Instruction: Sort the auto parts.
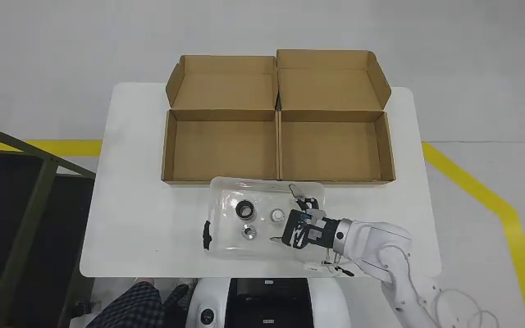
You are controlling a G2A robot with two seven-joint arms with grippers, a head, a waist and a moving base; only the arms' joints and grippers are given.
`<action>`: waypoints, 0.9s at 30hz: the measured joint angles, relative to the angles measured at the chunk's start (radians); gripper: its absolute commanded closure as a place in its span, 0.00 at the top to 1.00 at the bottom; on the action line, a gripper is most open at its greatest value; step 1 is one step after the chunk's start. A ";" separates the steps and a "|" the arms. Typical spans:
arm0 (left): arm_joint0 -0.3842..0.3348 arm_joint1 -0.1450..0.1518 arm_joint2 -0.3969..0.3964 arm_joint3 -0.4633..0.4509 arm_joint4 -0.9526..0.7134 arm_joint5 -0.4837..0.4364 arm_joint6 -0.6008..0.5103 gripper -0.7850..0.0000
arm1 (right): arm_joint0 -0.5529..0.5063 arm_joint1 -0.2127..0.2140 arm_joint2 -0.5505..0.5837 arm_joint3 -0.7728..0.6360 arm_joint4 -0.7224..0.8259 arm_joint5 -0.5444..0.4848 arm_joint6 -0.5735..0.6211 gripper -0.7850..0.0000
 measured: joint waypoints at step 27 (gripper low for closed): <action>0.000 0.000 0.000 0.000 0.000 0.000 0.000 1.00 | 0.075 0.005 -0.068 0.096 0.055 0.016 0.099 0.32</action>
